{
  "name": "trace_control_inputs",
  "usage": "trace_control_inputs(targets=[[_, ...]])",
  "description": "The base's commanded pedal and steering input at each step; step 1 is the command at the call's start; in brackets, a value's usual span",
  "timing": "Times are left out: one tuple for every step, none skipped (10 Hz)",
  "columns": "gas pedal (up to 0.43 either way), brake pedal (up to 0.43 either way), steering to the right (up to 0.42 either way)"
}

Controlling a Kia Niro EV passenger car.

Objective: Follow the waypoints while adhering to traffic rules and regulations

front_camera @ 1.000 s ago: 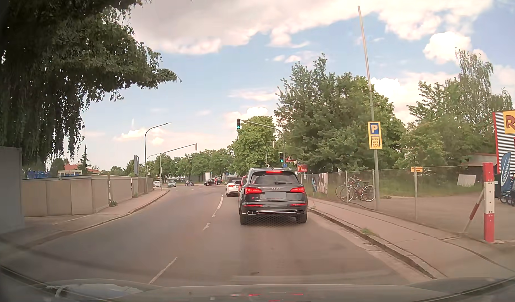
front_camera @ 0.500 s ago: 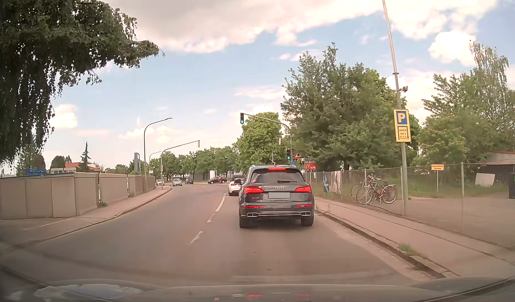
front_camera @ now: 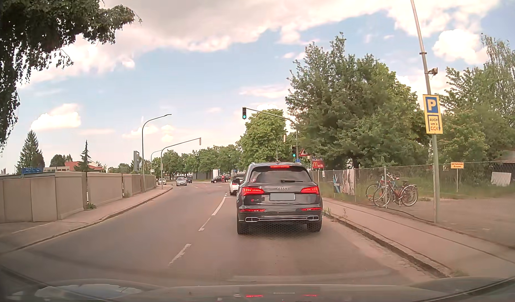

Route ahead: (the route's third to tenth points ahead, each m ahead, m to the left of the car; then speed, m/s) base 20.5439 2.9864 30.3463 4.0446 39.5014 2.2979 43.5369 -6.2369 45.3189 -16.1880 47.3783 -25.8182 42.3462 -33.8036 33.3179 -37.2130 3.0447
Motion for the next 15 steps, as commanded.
trace_control_inputs(targets=[[0.000,0.274,-0.032],[0.000,0.274,-0.032],[0.000,0.274,-0.032],[0.000,0.274,-0.032],[0.000,0.280,-0.032],[0.000,0.293,-0.032],[0.000,0.317,-0.032],[0.000,0.335,-0.032],[0.000,0.341,-0.032],[0.000,0.354,-0.032],[0.000,0.348,-0.032],[0.000,0.348,-0.032],[0.000,0.335,-0.032],[0.000,0.287,-0.032],[0.000,0.274,-0.032]])
